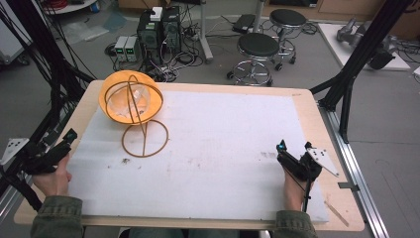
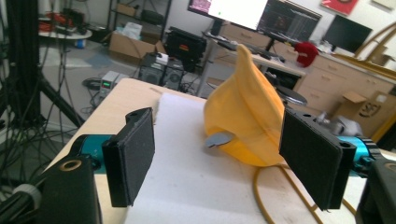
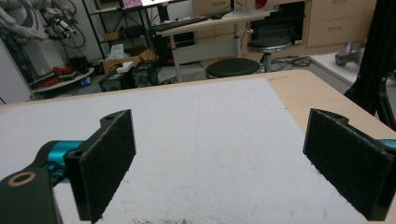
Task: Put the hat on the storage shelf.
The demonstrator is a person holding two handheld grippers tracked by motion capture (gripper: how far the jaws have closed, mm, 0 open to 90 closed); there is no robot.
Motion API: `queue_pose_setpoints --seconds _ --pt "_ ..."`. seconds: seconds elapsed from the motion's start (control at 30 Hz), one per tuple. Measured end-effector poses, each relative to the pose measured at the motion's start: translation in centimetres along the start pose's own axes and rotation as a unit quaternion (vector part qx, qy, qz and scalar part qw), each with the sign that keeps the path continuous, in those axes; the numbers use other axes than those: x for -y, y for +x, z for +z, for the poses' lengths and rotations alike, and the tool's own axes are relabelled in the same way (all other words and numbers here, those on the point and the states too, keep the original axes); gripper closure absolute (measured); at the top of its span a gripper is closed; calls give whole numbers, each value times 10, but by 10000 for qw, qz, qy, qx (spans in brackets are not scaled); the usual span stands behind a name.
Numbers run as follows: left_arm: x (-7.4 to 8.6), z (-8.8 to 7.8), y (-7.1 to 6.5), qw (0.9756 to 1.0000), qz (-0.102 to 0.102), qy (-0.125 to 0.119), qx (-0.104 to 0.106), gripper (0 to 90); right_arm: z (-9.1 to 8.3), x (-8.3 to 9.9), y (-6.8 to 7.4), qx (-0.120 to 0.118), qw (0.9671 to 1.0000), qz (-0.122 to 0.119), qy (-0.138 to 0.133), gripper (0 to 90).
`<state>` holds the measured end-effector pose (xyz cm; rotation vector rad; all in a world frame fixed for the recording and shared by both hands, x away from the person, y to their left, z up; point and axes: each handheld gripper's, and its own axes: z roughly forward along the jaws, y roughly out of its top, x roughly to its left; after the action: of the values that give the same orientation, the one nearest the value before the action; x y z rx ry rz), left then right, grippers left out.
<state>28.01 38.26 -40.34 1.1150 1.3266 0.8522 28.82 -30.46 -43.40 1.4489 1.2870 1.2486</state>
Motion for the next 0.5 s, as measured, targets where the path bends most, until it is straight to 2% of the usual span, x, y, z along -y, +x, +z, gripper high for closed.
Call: queue_pose_setpoints --seconds 0.17,0.23,0.3,0.5 --pt "-9 8 -7 9999 96 22 129 272 0 0 1 3 10000 -84 20 83" --pt "-19 15 -12 9996 121 149 230 277 0 0 2 -15 9999 -102 34 83" --pt "-22 18 -14 9994 141 161 254 278 0 0 2 -15 9999 -123 35 83" --pt "-37 33 -22 9986 368 169 332 278 1 1 4 -59 9998 -157 56 83"
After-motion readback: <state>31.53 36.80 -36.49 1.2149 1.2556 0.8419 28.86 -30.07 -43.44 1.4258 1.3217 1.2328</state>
